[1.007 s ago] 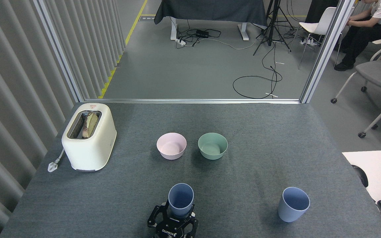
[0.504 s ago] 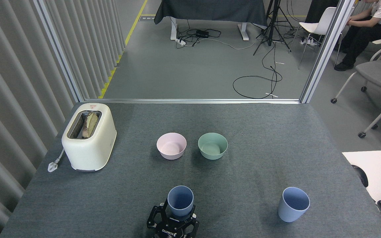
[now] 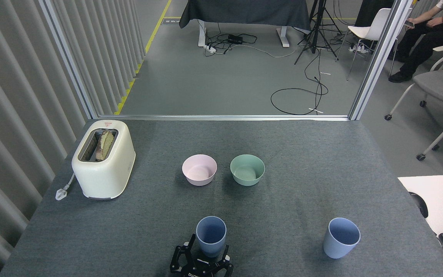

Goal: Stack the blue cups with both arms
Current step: 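Set the cup down, open the left gripper and withdraw it, then reach the right gripper to the other blue cup and grasp it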

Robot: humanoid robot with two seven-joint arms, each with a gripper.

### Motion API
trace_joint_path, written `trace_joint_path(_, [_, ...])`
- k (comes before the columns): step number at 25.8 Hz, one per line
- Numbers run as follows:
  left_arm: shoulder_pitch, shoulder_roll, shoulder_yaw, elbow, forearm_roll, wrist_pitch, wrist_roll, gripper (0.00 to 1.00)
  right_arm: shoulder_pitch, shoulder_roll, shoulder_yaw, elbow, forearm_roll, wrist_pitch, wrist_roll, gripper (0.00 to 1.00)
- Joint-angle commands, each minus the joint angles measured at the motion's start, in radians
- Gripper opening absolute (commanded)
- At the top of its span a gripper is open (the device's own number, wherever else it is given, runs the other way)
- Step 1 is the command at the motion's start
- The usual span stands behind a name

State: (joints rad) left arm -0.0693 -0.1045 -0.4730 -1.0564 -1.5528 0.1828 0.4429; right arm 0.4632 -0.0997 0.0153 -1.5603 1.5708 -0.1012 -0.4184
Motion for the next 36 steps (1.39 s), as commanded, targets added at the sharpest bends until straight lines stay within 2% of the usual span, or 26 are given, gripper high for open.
trace_joint_path(1, [0.043,0.003,0.002,-0.033,0.000,0.000,0.010,1.00,0.002,0.000,0.000,0.000,0.000,0.000,0.000,1.00])
trace_joint_path(4, [0.088,0.020,0.010,-0.069,0.005,0.001,0.011,1.00,0.000,0.000,0.000,0.000,0.000,0.000,0.000,1.00])
trace_joint_path(9, [0.224,0.049,0.070,-0.223,0.008,0.001,0.008,1.00,0.005,-0.003,-0.006,-0.001,-0.003,-0.002,-0.002,1.00])
trace_joint_path(14, [0.359,0.109,0.194,-0.381,0.026,0.000,0.005,1.00,0.002,0.002,-0.072,0.005,-0.006,-0.003,0.010,1.00])
trace_joint_path(16, [0.391,0.126,0.232,-0.416,0.053,0.000,0.007,1.00,-0.015,-0.003,-0.098,0.052,-0.005,-0.003,0.010,1.00])
trace_joint_path(19, [0.413,0.141,0.264,-0.421,0.092,0.000,0.007,1.00,-0.086,-0.009,-0.109,0.118,0.002,-0.002,0.012,1.00])
trace_joint_path(23, [0.417,0.144,0.290,-0.418,0.094,0.000,0.010,1.00,-0.189,-0.026,-0.110,0.189,-0.002,0.000,0.087,1.00])
trace_joint_path(26, [0.417,0.146,0.295,-0.419,0.096,0.001,0.010,1.00,-0.264,-0.049,-0.110,0.243,-0.003,0.000,0.093,1.00])
trace_joint_path(30, [0.419,0.146,0.295,-0.419,0.096,0.003,0.010,1.00,-0.317,-0.069,-0.110,0.289,-0.006,0.000,0.095,1.00])
trace_joint_path(36, [0.419,0.146,0.295,-0.418,0.096,0.027,0.010,1.00,-0.325,-0.089,-0.112,0.301,-0.009,0.000,0.093,1.00])
